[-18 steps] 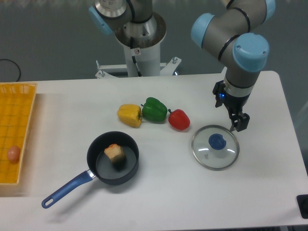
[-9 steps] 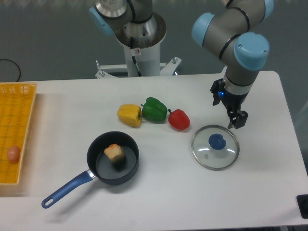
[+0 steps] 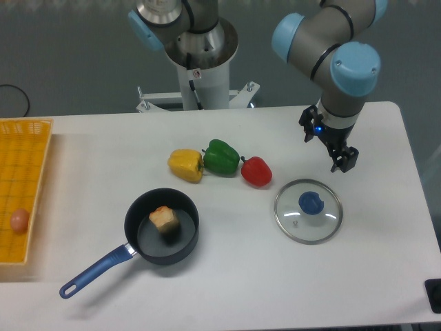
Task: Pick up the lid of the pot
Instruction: 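Lower the gripper onto the blue knob of the glass lid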
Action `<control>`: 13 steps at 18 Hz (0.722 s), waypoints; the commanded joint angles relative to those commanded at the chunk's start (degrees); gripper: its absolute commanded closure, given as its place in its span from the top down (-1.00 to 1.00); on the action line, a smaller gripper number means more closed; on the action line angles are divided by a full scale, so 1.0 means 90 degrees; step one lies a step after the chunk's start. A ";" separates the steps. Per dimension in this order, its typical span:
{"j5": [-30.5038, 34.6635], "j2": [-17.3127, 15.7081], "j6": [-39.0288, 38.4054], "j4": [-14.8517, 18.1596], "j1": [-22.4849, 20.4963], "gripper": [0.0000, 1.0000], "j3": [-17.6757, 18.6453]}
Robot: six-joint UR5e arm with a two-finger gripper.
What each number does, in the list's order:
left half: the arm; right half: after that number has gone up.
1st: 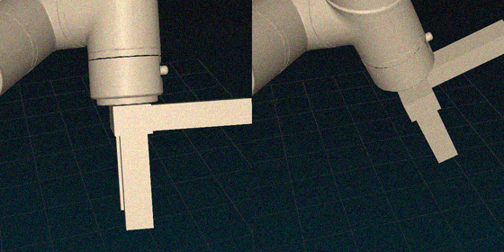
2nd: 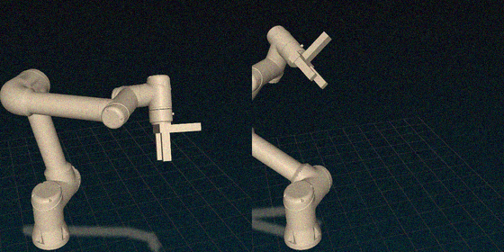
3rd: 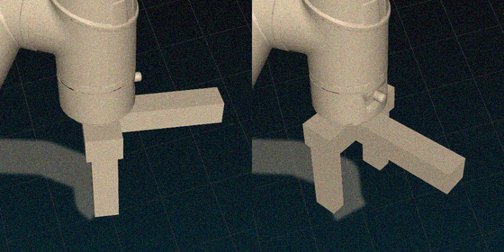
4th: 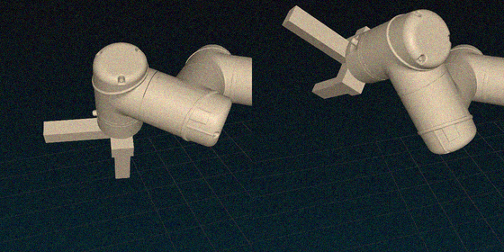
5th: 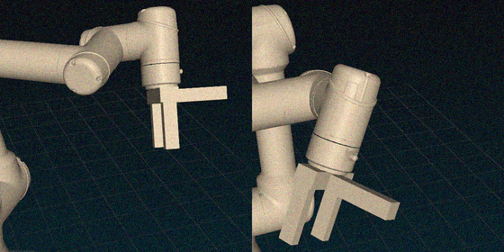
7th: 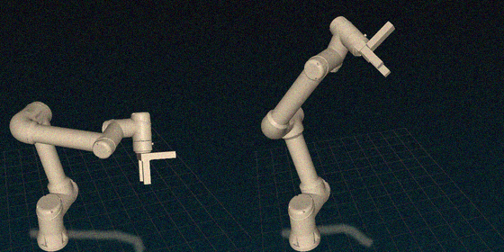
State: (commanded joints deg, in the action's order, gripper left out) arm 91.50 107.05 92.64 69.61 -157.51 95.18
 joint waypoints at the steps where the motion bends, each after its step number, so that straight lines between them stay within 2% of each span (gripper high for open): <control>1: -0.0146 0.0049 -0.0010 0.0000 0.0020 1.00 0.0019; 4: -0.0605 0.0156 -0.0253 -0.0078 0.0030 1.00 0.0000; 8: -0.0567 0.0527 -0.0108 -0.0722 0.0254 1.00 -0.0194; 13: 0.0008 0.0957 0.0740 -0.0762 0.0401 1.00 -0.0605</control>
State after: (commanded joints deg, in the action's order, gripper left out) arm 91.57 115.66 99.30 62.75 -153.90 89.74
